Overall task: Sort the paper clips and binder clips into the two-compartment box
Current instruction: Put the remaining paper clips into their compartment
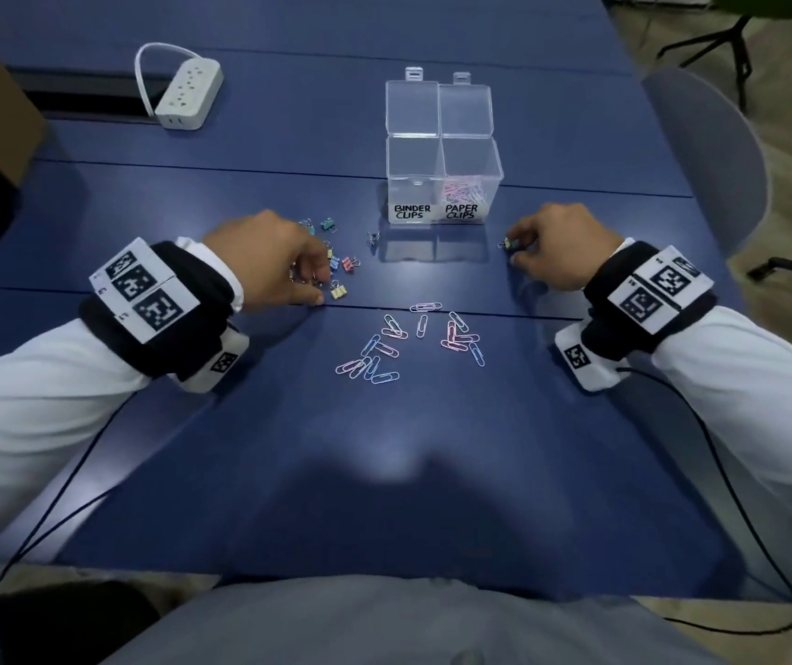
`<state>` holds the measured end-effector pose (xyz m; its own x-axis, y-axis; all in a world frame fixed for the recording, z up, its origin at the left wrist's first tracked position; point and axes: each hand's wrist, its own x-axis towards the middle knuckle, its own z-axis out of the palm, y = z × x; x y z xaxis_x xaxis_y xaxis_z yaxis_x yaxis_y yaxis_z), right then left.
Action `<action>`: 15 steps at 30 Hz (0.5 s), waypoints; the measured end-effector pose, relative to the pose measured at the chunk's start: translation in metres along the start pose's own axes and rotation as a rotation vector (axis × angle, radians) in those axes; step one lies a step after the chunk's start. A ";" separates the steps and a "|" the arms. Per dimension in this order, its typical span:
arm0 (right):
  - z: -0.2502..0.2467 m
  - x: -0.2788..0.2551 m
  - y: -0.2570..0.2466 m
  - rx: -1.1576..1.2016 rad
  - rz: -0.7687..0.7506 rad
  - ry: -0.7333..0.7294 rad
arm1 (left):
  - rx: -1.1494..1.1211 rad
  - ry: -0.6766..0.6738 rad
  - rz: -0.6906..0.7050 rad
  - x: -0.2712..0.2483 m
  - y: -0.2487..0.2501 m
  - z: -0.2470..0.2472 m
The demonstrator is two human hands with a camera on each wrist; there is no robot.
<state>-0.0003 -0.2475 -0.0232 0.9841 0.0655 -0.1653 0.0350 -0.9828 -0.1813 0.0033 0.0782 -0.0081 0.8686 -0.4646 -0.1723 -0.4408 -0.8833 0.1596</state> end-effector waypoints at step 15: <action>0.014 -0.013 -0.070 0.044 -0.338 -0.143 | -0.195 -0.283 0.231 -0.014 0.045 0.021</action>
<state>-0.0182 -0.1771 -0.0214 0.8835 0.4122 -0.2223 0.3437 -0.8931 -0.2901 -0.0332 0.0440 -0.0189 0.6434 -0.6721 -0.3666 -0.5419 -0.7380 0.4020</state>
